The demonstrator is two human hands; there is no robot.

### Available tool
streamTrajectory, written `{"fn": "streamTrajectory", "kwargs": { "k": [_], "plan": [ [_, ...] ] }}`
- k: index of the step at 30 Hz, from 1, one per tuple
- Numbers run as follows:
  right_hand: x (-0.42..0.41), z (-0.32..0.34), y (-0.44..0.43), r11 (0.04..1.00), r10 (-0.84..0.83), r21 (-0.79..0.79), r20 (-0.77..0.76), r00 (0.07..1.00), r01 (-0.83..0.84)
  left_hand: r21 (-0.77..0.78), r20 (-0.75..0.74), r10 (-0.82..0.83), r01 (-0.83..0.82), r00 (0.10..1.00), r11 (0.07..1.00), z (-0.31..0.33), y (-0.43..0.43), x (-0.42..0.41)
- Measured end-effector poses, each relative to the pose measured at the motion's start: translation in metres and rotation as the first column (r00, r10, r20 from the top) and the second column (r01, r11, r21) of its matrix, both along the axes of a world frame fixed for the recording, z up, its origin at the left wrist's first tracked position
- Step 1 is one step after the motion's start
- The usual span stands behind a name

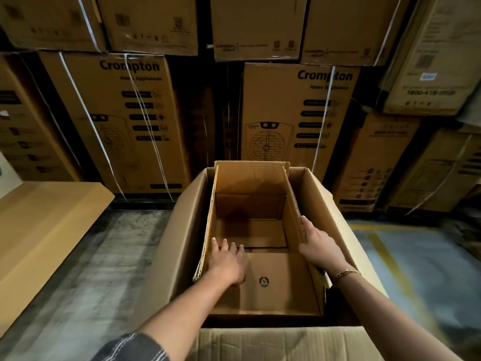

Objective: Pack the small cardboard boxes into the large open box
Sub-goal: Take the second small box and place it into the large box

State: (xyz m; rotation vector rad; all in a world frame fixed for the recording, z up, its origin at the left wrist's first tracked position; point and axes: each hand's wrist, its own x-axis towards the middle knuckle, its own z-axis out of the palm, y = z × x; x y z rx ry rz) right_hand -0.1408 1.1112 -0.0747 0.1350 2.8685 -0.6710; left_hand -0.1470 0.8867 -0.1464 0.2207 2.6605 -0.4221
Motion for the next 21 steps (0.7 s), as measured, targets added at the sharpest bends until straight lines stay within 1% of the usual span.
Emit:
{"fn": "streamTrajectory", "kwargs": {
  "k": [2, 3, 5, 7, 9, 10, 12, 14, 15, 17, 19, 21],
  "plan": [
    [0.003, -0.003, 0.001, 1.000, 0.019, 0.008, -0.012, 1.000, -0.019, 0.165, 0.058, 0.099, -0.108, 0.993, 0.980, 0.000, -0.005, -0.005],
    [0.005, -0.005, 0.002, 0.999, 0.040, 0.023, -0.020, 0.999, -0.040, 0.226, 0.048, 0.110, -0.118, 0.993, 0.967, 0.002, -0.008, -0.005],
    [0.009, -0.006, 0.004, 0.995, 0.073, 0.070, -0.054, 0.996, -0.069, 0.311, -0.028, 0.087, -0.074, 0.996, 0.947, 0.008, -0.015, 0.001],
    [0.013, -0.005, 0.005, 0.981, 0.120, 0.166, -0.143, 0.982, -0.096, 0.350, -0.130, 0.062, -0.013, 0.990, 0.937, 0.014, -0.022, 0.009],
    [0.014, -0.002, 0.004, 0.928, 0.268, 0.323, -0.229, 0.936, -0.187, 0.371, -0.224, 0.036, 0.051, 0.974, 0.927, 0.019, -0.028, 0.017],
    [0.014, -0.002, 0.003, 0.887, 0.349, 0.390, -0.221, 0.911, -0.245, 0.382, -0.262, 0.023, 0.082, 0.965, 0.920, 0.021, -0.032, 0.022],
    [0.013, 0.000, 0.001, 0.816, 0.439, 0.463, -0.105, 0.892, -0.347, 0.404, -0.315, 0.007, 0.127, 0.949, 0.906, 0.027, -0.036, 0.030],
    [0.016, 0.001, 0.003, 0.782, 0.434, 0.475, 0.052, 0.900, -0.404, 0.413, -0.344, 0.016, 0.136, 0.939, 0.901, 0.034, -0.042, 0.040],
    [0.019, 0.003, 0.005, 0.779, 0.422, 0.473, 0.093, 0.902, -0.413, 0.407, -0.366, 0.024, 0.137, 0.930, 0.903, 0.037, -0.045, 0.046],
    [0.027, 0.006, 0.010, 0.781, 0.417, 0.469, 0.100, 0.903, -0.412, 0.378, -0.429, 0.035, 0.144, 0.903, 0.915, 0.042, -0.053, 0.060],
    [0.037, 0.007, 0.013, 0.776, 0.442, 0.471, 0.067, 0.894, -0.419, 0.345, -0.478, 0.040, 0.145, 0.878, 0.927, 0.044, -0.060, 0.075],
    [0.051, 0.007, 0.013, 0.779, 0.460, 0.464, 0.033, 0.887, -0.421, 0.359, -0.483, 0.064, 0.131, 0.873, 0.924, 0.043, -0.065, 0.090]
  ]
}}
